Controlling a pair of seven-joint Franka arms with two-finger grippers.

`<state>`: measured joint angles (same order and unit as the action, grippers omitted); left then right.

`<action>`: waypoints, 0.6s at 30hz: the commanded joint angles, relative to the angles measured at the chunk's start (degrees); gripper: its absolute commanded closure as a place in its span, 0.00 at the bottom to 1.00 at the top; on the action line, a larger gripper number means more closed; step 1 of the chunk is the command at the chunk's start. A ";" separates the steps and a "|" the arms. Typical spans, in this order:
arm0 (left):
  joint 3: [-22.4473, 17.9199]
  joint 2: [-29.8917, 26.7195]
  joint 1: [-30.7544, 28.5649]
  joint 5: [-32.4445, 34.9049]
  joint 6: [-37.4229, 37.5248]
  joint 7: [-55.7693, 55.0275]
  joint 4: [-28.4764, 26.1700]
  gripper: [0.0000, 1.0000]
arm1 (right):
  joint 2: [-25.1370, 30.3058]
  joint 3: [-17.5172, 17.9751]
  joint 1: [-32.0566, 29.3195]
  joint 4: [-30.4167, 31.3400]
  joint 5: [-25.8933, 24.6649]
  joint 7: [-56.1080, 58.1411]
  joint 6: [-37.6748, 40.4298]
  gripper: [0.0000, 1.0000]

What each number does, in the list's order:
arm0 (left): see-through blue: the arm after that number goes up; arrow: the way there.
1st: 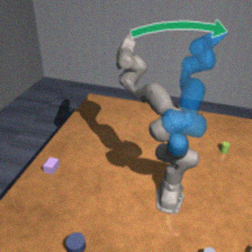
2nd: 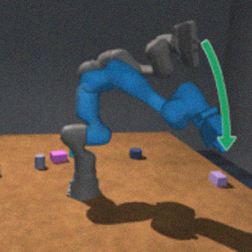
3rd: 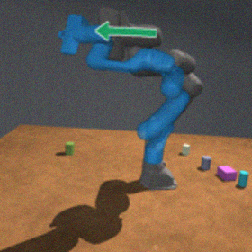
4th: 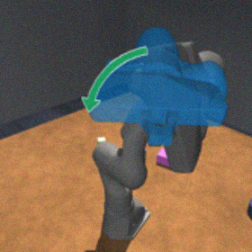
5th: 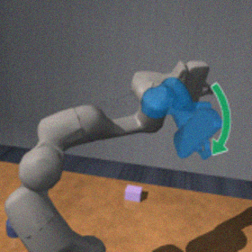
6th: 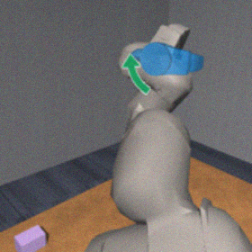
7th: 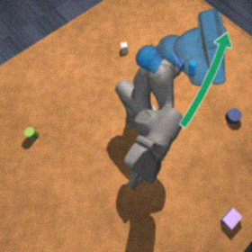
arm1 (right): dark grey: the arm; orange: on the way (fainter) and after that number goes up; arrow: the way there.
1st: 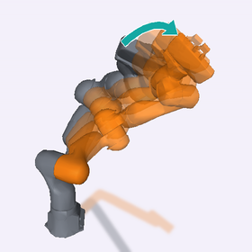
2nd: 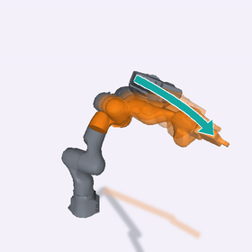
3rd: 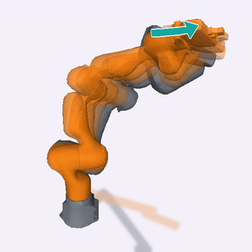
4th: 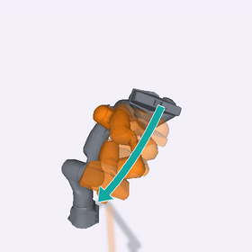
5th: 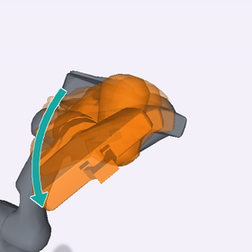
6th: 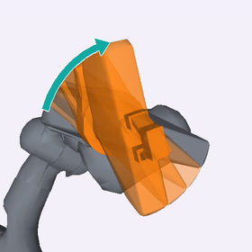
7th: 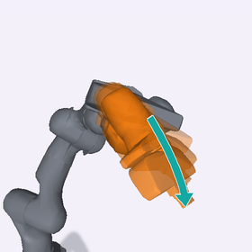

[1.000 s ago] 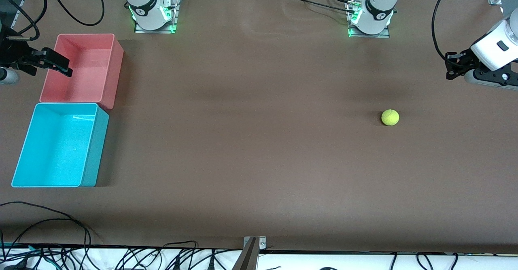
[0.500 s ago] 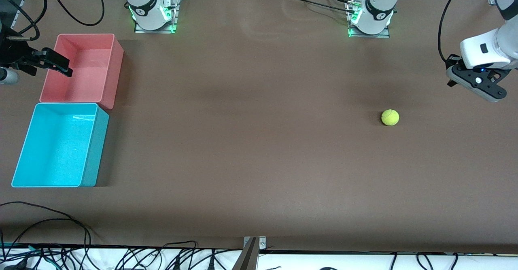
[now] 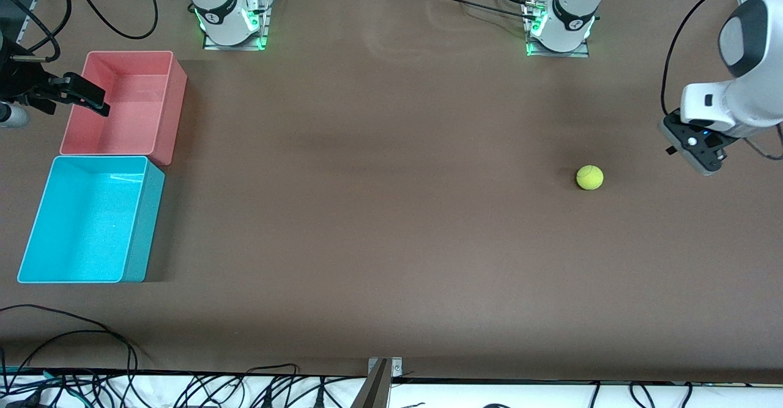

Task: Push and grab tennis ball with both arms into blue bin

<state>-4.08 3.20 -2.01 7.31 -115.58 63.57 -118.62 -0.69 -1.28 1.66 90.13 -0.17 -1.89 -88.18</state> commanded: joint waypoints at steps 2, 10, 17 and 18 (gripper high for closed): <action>0.03 3.48 -2.38 -4.05 -6.49 8.32 -3.63 1.00 | 0.25 -0.48 0.27 -0.05 1.04 -0.04 0.12 0.00; 0.03 7.79 -3.96 -6.60 -8.87 14.47 -3.99 1.00 | 0.25 -0.48 0.27 -0.05 1.04 -0.13 0.12 0.00; 0.03 11.57 -4.14 -7.48 -12.47 18.96 -3.99 1.00 | 0.25 -0.48 0.27 -0.05 1.04 -0.13 0.12 0.00; 0.03 12.18 -4.14 -7.48 -13.43 19.75 -3.99 1.00 | 0.25 -0.48 0.27 -0.05 1.04 -0.21 0.12 0.00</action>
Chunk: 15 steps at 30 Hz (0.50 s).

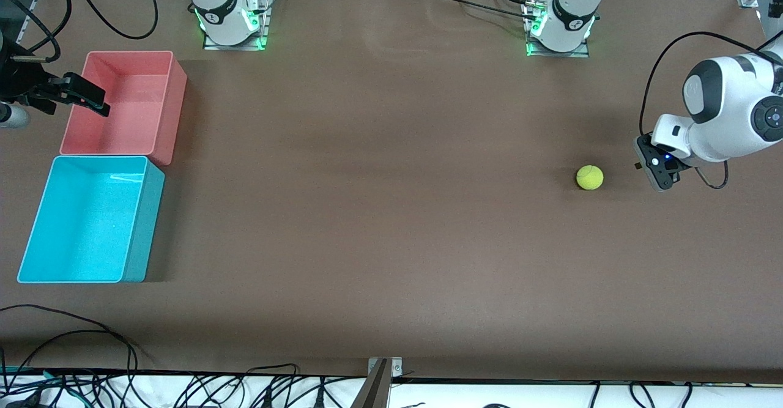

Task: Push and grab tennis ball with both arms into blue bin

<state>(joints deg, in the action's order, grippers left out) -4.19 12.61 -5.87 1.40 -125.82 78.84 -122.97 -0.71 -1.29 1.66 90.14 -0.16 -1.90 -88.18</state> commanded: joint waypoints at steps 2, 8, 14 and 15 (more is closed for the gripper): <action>0.14 3.73 -0.28 -1.58 -4.96 6.23 0.37 1.00 | 0.27 -0.47 0.27 -0.05 1.04 -0.21 0.12 0.00; 0.14 6.46 -0.28 -1.93 -6.98 6.85 0.54 1.00 | 0.27 -0.47 0.27 -0.05 1.04 -0.13 0.38 0.00; 0.32 9.09 -0.20 -1.93 -7.86 7.11 0.72 1.00 | 0.27 -0.47 0.27 -0.05 1.04 -0.30 1.35 0.00; 0.32 9.18 -0.20 -1.93 -7.86 7.11 0.72 1.00 | 0.27 -0.47 0.27 -0.05 1.04 -0.30 1.35 0.00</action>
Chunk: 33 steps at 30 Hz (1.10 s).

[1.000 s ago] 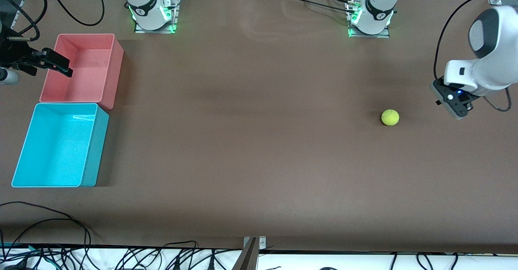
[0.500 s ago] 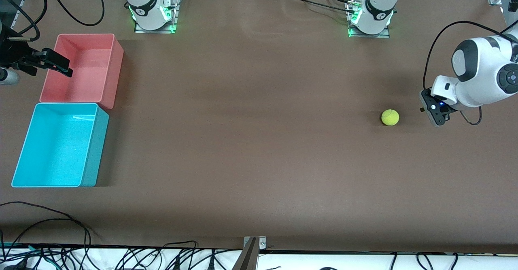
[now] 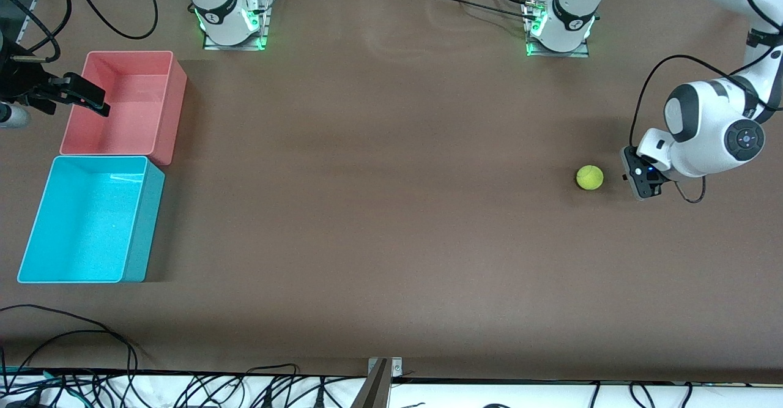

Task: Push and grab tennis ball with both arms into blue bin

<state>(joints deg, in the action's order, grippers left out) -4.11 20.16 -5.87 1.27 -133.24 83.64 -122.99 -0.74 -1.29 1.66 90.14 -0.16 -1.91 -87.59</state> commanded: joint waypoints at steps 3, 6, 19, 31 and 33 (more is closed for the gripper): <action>0.33 1.72 -0.20 -1.79 -0.53 2.32 0.73 1.00 | 0.30 -0.46 0.27 -0.05 1.04 -0.29 0.75 0.00; 0.42 2.07 -0.20 -1.79 -0.70 2.32 0.82 1.00 | 0.30 -0.46 0.27 -0.05 1.04 -0.29 0.75 0.00; 0.59 2.86 -0.11 -2.06 -1.50 2.32 0.56 1.00 | 0.22 -0.46 0.27 -0.05 0.96 -0.29 0.66 0.00; 0.86 2.86 -0.11 -2.23 -1.58 2.32 0.38 1.00 | 0.13 -0.55 0.09 -0.05 0.96 0.24 0.66 0.00; 0.86 2.86 -0.02 -2.23 -1.58 2.32 0.38 1.00 | 0.13 -0.55 0.01 -0.05 0.96 0.15 0.66 0.00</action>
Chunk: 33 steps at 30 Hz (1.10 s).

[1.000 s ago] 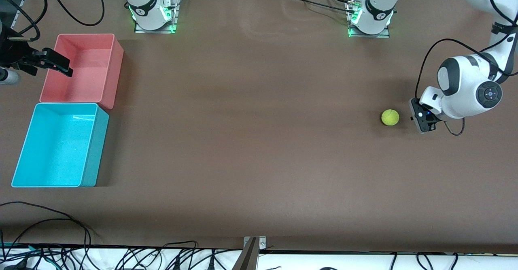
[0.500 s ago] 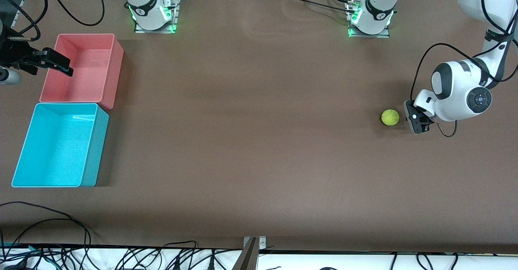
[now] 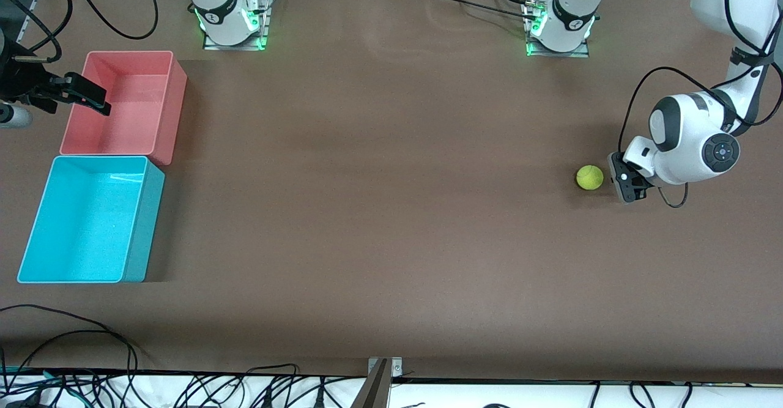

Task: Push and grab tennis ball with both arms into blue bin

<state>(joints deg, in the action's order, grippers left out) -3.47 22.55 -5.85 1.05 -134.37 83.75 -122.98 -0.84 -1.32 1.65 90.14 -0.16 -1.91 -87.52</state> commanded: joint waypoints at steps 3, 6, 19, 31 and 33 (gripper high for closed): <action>0.30 0.56 0.22 -2.80 -0.55 2.21 0.29 1.00 | 0.23 -0.52 0.02 -0.05 0.95 -0.20 0.50 0.00; 0.74 0.57 0.31 -3.07 -0.63 2.29 0.29 1.00 | 0.23 -0.52 0.10 -0.05 0.95 -0.12 0.33 0.00; 0.83 0.74 0.22 -3.69 -3.62 4.93 -0.59 1.00 | -0.12 -0.70 -0.07 -0.05 0.95 0.15 0.24 0.00; 0.83 0.74 -0.30 -3.69 -3.62 5.02 -1.91 1.00 | -0.12 -0.70 -0.07 -0.05 0.95 0.15 0.24 0.00; 0.83 0.65 -0.30 -3.69 -3.62 5.02 -2.09 1.00 | -0.12 -0.70 -0.07 -0.05 0.95 0.15 0.24 0.00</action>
<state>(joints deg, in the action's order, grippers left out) -2.64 23.72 -5.84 -0.70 -137.07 86.45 -123.79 -1.13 -1.71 1.61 90.15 -0.16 -1.91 -87.52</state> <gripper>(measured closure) 0.991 0.000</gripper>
